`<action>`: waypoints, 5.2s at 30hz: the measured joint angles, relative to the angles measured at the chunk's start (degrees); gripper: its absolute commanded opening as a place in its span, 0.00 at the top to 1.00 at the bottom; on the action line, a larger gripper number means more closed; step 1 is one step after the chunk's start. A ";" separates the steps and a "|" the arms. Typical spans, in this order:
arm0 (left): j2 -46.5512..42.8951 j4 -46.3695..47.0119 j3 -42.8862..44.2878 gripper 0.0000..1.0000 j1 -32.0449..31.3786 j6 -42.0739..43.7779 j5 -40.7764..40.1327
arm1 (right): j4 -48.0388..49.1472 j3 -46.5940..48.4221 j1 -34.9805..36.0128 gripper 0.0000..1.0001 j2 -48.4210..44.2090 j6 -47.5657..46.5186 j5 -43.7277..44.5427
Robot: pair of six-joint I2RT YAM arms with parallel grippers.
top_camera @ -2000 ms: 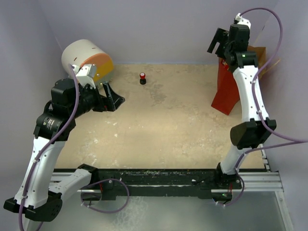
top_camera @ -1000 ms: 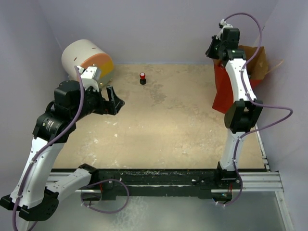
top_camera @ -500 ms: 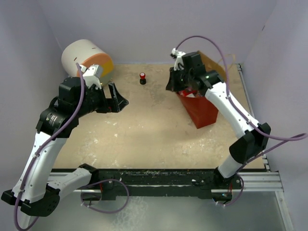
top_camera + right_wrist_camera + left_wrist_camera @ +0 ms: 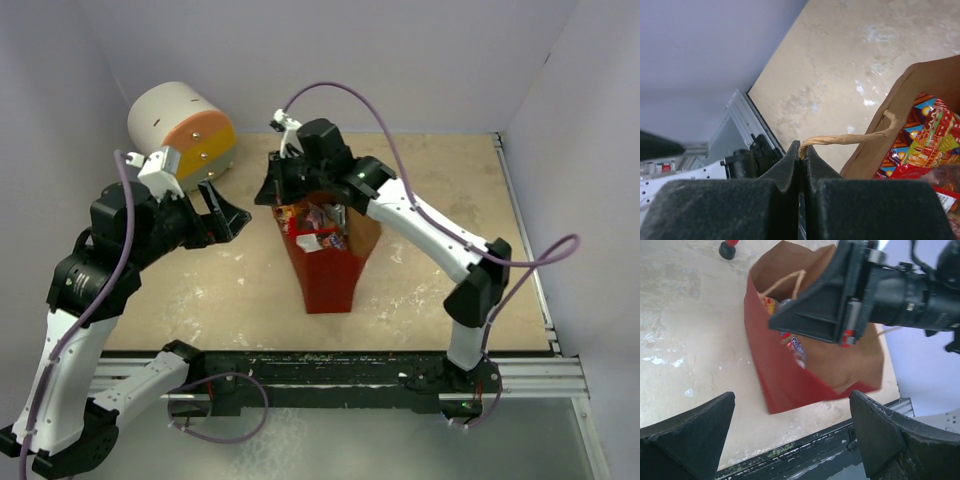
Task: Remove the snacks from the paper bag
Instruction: Move the paper bag to the center of the board, then adjust the paper bag at the center of the board, then take out the snack from the paper bag.
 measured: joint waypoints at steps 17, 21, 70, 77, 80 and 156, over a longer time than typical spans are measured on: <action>-2.16 -0.37 0.07 0.01 0.00 -5.66 -6.82 | -3.74 -0.66 1.64 0.10 -5.22 -0.39 2.73; -1.11 1.75 -0.44 0.01 0.00 -5.73 -6.95 | -7.74 -1.09 1.64 0.00 -11.17 -3.13 8.00; 28.55 -4.31 16.74 1.00 11.15 0.98 -3.52 | -18.47 -9.22 -9.55 1.00 -19.91 -1.86 17.53; 33.16 -7.28 30.88 1.00 16.15 7.21 -7.13 | -8.41 -8.98 -2.93 0.98 -15.45 0.11 8.15; 33.20 -6.16 32.17 1.00 16.57 11.04 -6.60 | -4.28 -8.20 0.04 0.97 -11.17 0.98 3.65; 14.69 8.24 -0.94 1.00 16.68 0.15 28.44 | 55.43 -56.41 5.84 1.00 2.93 53.83 14.84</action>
